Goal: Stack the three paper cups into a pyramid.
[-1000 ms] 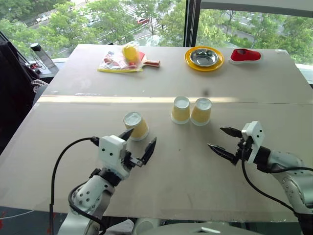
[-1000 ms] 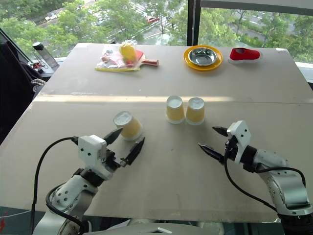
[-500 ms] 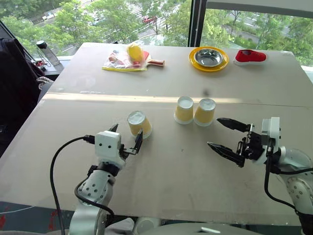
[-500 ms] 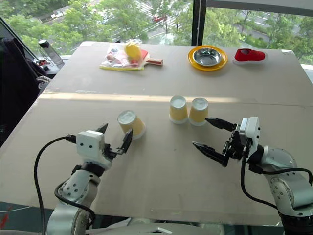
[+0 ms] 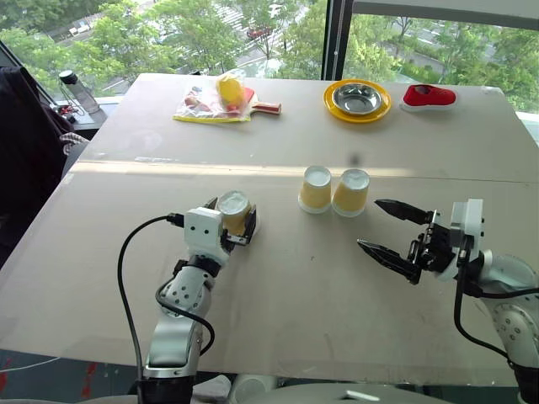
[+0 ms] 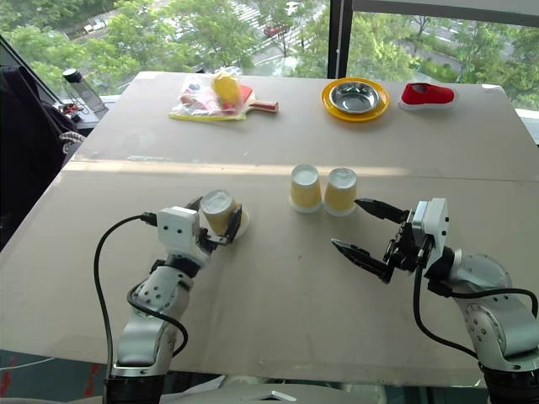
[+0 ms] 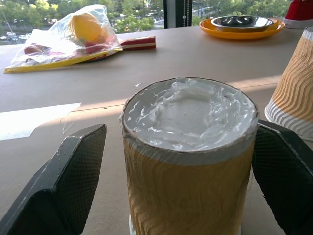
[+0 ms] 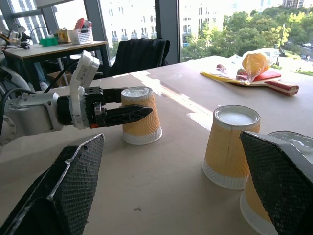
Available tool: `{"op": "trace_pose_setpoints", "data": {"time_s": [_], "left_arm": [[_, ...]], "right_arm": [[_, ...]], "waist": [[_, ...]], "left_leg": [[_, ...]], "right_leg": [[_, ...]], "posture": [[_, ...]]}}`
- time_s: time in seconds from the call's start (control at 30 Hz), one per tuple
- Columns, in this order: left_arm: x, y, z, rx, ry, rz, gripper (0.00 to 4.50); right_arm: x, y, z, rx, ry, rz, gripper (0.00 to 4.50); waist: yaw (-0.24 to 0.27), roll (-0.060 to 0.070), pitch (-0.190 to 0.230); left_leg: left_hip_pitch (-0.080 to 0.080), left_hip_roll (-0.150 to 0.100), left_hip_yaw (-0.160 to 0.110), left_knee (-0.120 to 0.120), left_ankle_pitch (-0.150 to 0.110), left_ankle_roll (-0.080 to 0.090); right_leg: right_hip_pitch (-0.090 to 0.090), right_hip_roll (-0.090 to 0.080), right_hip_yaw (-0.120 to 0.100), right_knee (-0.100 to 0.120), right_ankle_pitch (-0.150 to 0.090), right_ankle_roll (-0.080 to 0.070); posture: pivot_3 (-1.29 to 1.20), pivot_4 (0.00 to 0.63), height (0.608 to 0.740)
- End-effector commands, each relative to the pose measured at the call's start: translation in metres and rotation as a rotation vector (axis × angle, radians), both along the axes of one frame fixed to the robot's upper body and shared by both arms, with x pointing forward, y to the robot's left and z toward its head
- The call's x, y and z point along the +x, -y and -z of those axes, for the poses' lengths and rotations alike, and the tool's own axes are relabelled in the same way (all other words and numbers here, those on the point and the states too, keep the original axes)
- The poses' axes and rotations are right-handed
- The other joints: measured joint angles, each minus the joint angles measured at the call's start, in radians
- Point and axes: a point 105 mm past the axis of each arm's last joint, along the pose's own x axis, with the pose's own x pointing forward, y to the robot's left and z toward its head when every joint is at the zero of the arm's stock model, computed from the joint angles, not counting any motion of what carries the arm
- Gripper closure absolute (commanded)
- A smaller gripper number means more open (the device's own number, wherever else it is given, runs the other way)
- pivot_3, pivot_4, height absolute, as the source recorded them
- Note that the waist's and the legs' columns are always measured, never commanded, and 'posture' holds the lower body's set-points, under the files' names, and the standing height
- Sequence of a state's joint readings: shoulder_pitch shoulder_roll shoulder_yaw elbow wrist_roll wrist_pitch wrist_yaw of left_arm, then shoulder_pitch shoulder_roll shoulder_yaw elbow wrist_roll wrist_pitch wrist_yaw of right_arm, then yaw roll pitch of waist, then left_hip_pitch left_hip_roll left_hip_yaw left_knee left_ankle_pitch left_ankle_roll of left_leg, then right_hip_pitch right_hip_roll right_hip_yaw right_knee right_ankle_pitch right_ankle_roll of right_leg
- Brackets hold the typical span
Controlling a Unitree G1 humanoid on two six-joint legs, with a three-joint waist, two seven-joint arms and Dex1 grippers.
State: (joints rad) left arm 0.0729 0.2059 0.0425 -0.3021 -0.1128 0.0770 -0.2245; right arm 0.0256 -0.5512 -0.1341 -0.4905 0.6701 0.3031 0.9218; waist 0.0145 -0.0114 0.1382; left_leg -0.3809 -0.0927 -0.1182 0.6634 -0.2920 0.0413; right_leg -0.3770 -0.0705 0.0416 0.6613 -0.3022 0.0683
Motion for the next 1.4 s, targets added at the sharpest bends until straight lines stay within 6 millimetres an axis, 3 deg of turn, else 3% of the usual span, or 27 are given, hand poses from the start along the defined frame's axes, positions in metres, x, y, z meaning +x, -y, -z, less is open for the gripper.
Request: {"op": "trace_pose_setpoints", "data": {"time_s": [0.03, 0.13, 0.17, 0.47, 0.73, 0.9, 1.0, 1.2, 1.4], "left_arm": [[0.001, -0.001, -0.015, 0.002, 0.077, 0.005, 0.76], [0.001, 0.002, -0.019, -0.019, 0.085, 0.017, 2.06], [0.002, 0.003, -0.019, -0.020, 0.083, 0.018, 2.29], [0.015, 0.014, -0.045, 0.000, 0.128, 0.122, 2.29], [0.045, 0.054, -0.113, -0.005, 0.182, 0.506, 2.29], [0.065, 0.086, -0.162, 0.053, 0.189, 0.792, 2.29], [0.073, 0.107, -0.163, 0.095, 0.147, 0.911, 2.29], [0.075, 0.146, -0.143, 0.172, 0.074, 1.106, 2.29], [0.083, 0.160, -0.136, 0.217, 0.069, 1.131, 2.29]], "right_arm": [[0.000, 0.001, -0.008, 0.006, 0.037, -0.006, 0.00], [-0.001, 0.001, -0.008, 0.007, 0.036, -0.009, 0.00], [-0.002, 0.001, -0.008, 0.006, 0.036, -0.009, 0.00], [-0.003, 0.004, -0.009, 0.011, 0.041, 0.002, 0.00], [-0.006, 0.024, -0.017, 0.040, 0.064, 0.104, 0.00], [-0.018, 0.048, -0.014, 0.041, 0.046, 0.221, 0.00], [-0.024, 0.058, -0.011, 0.063, 0.034, 0.292, 0.00], [-0.035, 0.067, -0.002, 0.066, 0.019, 0.378, 0.00], [-0.042, 0.070, -0.002, 0.066, 0.025, 0.411, 0.00]], "waist": [[0.000, 0.000, 0.000], [0.000, 0.000, 0.000], [0.000, 0.000, 0.000], [0.001, 0.000, 0.000], [-0.001, -0.001, 0.000], [0.000, -0.002, 0.001], [-0.001, -0.002, 0.001], [-0.009, -0.002, 0.001], [-0.015, -0.002, 0.001]], "left_leg": [[0.000, 0.000, 0.000, 0.000, 0.000, 0.000], [0.000, 0.000, 0.000, 0.000, 0.000, 0.000], [0.000, 0.000, 0.000, 0.000, 0.000, 0.000], [0.000, 0.000, -0.001, 0.001, 0.000, 0.000], [-0.002, -0.001, -0.003, 0.005, 0.000, 0.000], [-0.002, -0.003, -0.006, 0.004, 0.000, 0.000], [-0.003, -0.004, -0.008, 0.005, 0.000, 0.000], [-0.002, -0.008, -0.012, 0.004, 0.000, 0.000], [-0.002, -0.008, -0.015, 0.005, 0.000, 0.000]], "right_leg": [[0.000, 0.000, 0.000, 0.000, 0.000, 0.000], [0.000, 0.000, 0.000, 0.000, 0.000, 0.000], [0.000, 0.000, 0.000, 0.000, 0.000, 0.000], [0.000, 0.000, -0.001, 0.001, 0.000, 0.000], [0.000, 0.000, -0.004, 0.001, 0.000, 0.000], [-0.001, 0.000, -0.005, 0.002, 0.000, 0.000], [0.000, 0.000, -0.008, 0.001, 0.000, 0.000], [-0.001, 0.000, -0.003, 0.002, 0.000, 0.001], [-0.002, 0.001, -0.002, 0.003, 0.000, 0.001]], "posture": [[0.00, 0.150, 0.740], [0.00, 0.150, 0.740], [0.00, 0.150, 0.740], [0.00, 0.150, 0.740], [0.00, 0.150, 0.740], [0.00, 0.150, 0.740], [0.00, 0.150, 0.740], [0.00, 0.150, 0.740], [0.00, 0.150, 0.740]]}}
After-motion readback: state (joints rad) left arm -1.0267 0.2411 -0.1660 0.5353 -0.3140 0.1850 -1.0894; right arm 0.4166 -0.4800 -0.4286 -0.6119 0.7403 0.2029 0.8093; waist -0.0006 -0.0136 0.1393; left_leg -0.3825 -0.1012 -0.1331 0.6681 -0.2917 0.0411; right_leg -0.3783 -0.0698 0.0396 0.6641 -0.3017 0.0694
